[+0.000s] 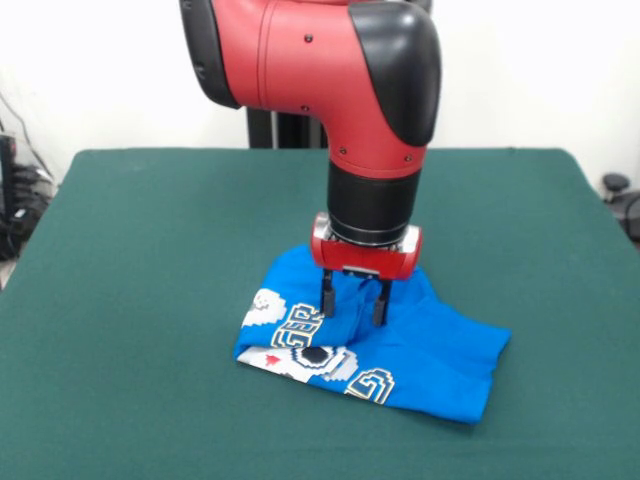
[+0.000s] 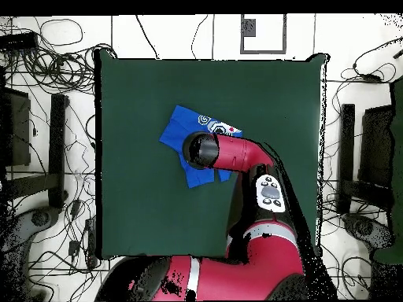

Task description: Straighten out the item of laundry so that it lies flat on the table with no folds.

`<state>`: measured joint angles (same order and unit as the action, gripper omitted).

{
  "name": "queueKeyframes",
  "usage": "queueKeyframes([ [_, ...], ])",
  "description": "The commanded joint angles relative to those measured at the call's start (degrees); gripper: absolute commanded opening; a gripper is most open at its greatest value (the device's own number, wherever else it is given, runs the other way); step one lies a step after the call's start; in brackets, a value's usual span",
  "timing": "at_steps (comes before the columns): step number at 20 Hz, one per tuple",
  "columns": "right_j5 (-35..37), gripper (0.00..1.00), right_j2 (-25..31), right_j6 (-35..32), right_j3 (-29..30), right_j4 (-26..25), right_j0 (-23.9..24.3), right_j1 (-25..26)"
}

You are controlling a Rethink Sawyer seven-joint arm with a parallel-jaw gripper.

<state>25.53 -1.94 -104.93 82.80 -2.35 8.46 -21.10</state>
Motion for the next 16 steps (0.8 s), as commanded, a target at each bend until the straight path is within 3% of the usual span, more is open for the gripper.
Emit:
queueKeyframes([
  [1, 4.8, 1.0, 4.3, -2.4, 0.9, -1.3, -0.7, 3.1],
  [14, 4.9, 1.0, 4.2, -2.3, 0.7, -1.5, -1.0, 3.0],
  [15, 4.3, 0.0, 4.0, -2.9, 1.1, -1.3, -1.0, 2.9],
  [16, 4.5, 0.0, 3.8, -3.0, 1.0, -1.3, -1.2, 2.9],
])
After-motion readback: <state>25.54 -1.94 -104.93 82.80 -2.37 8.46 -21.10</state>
